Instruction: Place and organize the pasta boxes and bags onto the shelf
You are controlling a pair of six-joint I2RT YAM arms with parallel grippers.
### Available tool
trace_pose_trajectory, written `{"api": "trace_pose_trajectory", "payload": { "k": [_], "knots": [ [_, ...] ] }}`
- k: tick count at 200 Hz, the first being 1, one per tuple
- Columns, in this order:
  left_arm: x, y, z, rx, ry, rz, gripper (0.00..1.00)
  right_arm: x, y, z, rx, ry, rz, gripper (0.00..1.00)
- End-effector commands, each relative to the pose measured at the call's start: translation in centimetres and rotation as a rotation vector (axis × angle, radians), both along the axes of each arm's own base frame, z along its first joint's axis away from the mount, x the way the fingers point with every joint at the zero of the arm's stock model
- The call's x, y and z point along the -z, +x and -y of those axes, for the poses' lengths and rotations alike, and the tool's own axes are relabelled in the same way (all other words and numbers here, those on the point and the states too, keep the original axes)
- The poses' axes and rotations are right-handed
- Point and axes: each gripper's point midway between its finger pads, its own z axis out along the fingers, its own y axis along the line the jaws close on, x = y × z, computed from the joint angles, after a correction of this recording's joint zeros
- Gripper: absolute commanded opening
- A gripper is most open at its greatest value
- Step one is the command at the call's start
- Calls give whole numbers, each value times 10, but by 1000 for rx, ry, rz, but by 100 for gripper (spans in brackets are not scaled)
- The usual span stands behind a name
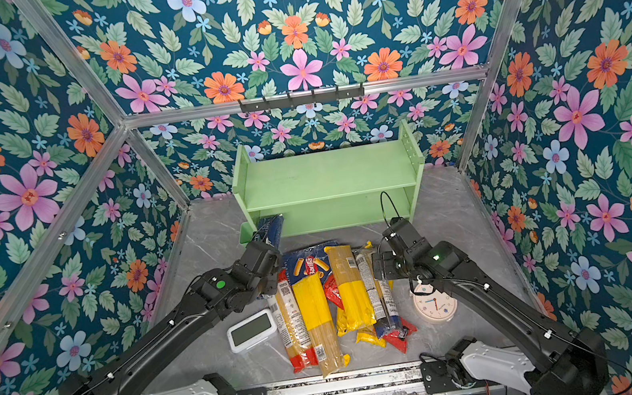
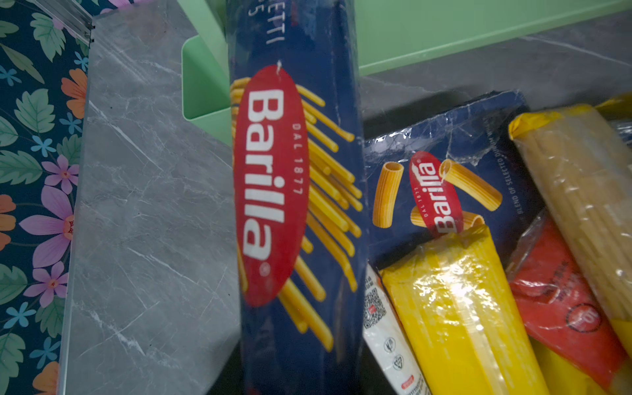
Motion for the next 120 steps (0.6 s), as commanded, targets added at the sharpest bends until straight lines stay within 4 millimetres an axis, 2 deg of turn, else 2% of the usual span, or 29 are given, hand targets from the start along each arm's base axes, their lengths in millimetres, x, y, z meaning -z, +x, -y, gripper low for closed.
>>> {"api": "trace_pose_trajectory", "payload": {
  "k": [1,49,120],
  "knots": [
    [-26,21,12,-11,-58,119,0,-2,1,3,0,-22,8,99],
    [-33,34,22,-8,-71,164,0,-2,4,2,-4,-32,6,99],
    [-28,51,29,-45,-72,213,0,-3,4,6,-4,-46,13,99]
  ]
}}
